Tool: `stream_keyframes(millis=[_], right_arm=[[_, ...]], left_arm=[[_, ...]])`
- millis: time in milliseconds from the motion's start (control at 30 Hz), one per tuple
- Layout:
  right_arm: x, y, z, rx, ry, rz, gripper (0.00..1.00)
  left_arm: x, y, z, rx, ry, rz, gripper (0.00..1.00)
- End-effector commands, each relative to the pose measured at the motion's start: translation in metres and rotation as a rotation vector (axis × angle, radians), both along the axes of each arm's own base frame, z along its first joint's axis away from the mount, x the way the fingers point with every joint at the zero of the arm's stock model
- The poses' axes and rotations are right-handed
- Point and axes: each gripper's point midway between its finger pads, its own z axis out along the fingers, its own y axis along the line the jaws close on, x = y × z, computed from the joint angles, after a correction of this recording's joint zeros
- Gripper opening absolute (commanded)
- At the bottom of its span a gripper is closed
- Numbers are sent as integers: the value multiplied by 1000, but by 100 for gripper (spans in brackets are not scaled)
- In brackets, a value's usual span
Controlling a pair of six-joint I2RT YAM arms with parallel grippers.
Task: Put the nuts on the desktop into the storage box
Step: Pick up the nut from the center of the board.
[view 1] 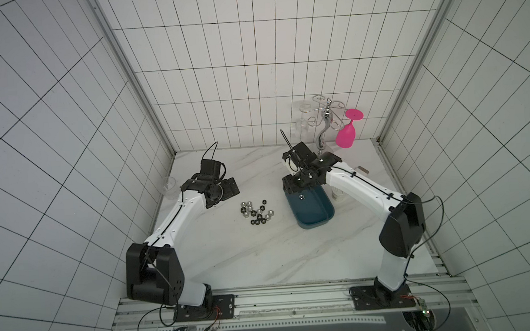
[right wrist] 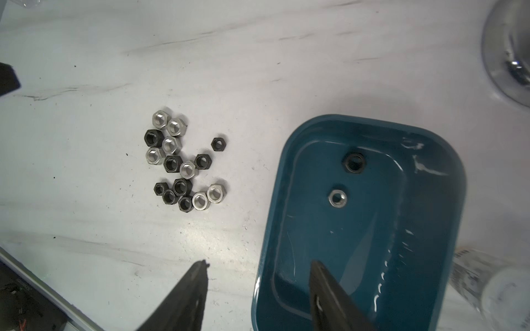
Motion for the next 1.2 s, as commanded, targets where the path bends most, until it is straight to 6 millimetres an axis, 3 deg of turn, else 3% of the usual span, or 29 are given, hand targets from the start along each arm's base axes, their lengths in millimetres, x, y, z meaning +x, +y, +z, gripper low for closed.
stream_keyframes(millis=[0, 233, 600, 833, 1167], right_arm=[[-12, 21, -16, -12, 41, 61, 58], [-32, 48, -68, -68, 116, 112, 57], [-16, 70, -108, -117, 141, 77, 53], [-13, 69, -130, -179, 167, 53, 49], [-34, 56, -151, -226, 211, 53, 48]], left_arm=[[-5, 5, 6, 0, -33, 20, 98], [-10, 9, 7, -7, -36, 27, 98], [-15, 14, 7, 5, -36, 23, 98], [-19, 23, 7, 24, -34, 26, 98], [-22, 28, 7, 25, -35, 35, 98]])
